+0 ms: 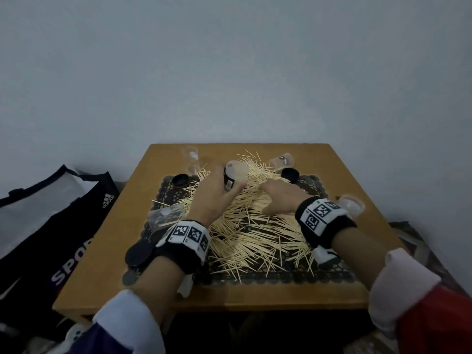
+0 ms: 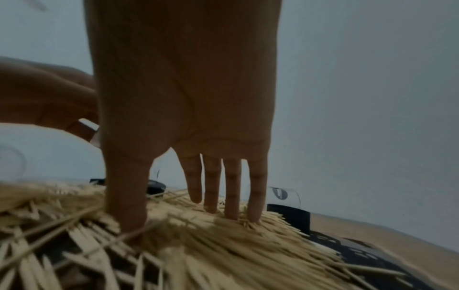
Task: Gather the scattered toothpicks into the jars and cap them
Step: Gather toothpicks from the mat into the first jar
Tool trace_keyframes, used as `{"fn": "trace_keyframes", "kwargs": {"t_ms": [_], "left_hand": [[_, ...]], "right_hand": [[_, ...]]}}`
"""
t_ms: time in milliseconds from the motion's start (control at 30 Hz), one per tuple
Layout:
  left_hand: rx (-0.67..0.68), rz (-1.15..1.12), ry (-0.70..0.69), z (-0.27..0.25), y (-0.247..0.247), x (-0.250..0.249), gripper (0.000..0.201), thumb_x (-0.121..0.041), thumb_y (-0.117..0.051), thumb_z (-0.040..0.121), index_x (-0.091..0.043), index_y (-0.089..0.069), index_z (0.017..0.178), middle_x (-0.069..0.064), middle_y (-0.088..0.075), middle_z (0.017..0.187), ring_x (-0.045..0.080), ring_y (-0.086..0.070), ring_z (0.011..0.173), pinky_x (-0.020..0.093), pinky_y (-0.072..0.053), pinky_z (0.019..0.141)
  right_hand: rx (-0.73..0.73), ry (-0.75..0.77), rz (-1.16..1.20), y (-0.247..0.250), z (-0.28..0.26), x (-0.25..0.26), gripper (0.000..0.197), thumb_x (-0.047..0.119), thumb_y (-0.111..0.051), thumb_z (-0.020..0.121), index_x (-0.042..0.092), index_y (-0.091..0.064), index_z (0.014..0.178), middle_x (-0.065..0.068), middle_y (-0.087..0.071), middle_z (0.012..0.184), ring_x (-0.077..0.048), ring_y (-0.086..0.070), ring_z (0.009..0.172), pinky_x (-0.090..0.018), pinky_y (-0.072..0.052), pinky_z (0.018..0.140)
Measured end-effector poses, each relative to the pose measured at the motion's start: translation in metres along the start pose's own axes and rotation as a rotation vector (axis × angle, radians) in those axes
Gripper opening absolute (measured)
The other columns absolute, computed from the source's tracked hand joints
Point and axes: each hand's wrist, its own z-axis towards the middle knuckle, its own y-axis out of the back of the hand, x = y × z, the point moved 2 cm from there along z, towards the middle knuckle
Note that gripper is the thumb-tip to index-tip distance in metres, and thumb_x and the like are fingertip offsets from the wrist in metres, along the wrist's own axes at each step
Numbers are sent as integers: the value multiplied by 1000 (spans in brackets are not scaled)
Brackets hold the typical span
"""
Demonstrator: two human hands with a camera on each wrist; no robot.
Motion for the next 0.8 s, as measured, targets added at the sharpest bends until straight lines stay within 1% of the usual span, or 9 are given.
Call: {"fn": "trace_keyframes", "kwargs": {"t_ms": [100, 200, 300, 367, 433, 500, 633, 733, 800], "left_hand": [[83, 65, -35, 1, -6, 3, 58, -53, -60, 90, -12, -46, 129, 1, -64, 107, 14, -62, 85, 29, -50, 70], [103, 134, -58, 5, -4, 9, 61, -59, -57, 89, -16, -46, 130, -2, -65, 109, 15, -62, 90, 35, -53, 75], [124, 169, -54, 7, -1, 15, 58, -57, -58, 90, -16, -46, 128, -3, -64, 105, 15, -62, 88, 32, -50, 73], [135, 176, -34, 7, -4, 20, 57, -58, -57, 89, -17, -46, 127, -4, -64, 104, 14, -61, 87, 32, -49, 71], [132, 156, -20, 6, -7, 23, 58, -58, -57, 89, -17, -47, 128, -4, -65, 105, 14, -62, 89, 31, -50, 72], [111, 133, -16, 9, -6, 26, 59, -56, -58, 90, -15, -48, 131, -2, -66, 110, 15, -63, 91, 29, -51, 75], [61, 121, -8, 10, -1, 30, 61, -55, -57, 90, -13, -46, 133, 1, -65, 114, 14, -61, 90, 26, -47, 73], [67, 130, -31, 8, -2, 30, 63, -57, -55, 91, -14, -44, 135, 1, -65, 116, 14, -62, 92, 30, -51, 76], [52, 111, -22, 8, -1, 30, 64, -58, -55, 90, -14, -45, 135, 1, -64, 117, 14, -62, 92, 31, -51, 77]], "right_hand": [[-40, 32, -41, -3, 6, 0, 45, 31, -65, 88, 15, -53, 128, -3, -52, 124, -21, -52, 112, -36, -49, 87], [-66, 65, -53, -4, 9, -1, 40, 30, -63, 90, 14, -53, 125, -4, -54, 122, -22, -54, 110, -35, -49, 84], [-83, 82, -67, -5, 11, -2, 39, 28, -59, 93, 12, -51, 128, -6, -54, 125, -23, -54, 111, -35, -47, 83], [-92, 79, -82, -6, 13, -3, 39, 29, -56, 95, 11, -49, 129, -7, -53, 126, -24, -53, 113, -37, -45, 87], [-97, 69, -105, -8, 14, -4, 38, 30, -52, 97, 10, -47, 129, -8, -51, 127, -24, -52, 114, -38, -41, 90], [-99, 49, -118, -8, 16, -4, 35, 30, -49, 98, 9, -47, 127, -8, -50, 125, -25, -50, 113, -39, -38, 91], [-127, 26, -88, -5, 16, -3, 30, 27, -42, 101, 7, -48, 123, -9, -49, 123, -25, -51, 109, -41, -39, 92], [-122, -5, -23, 0, 16, -6, 28, 27, -44, 101, 7, -48, 120, -8, -50, 120, -25, -52, 106, -40, -43, 88], [-114, -15, 5, 2, 15, -6, 25, 27, -44, 101, 8, -48, 116, -5, -52, 109, -22, -53, 95, -39, -45, 84]]}}
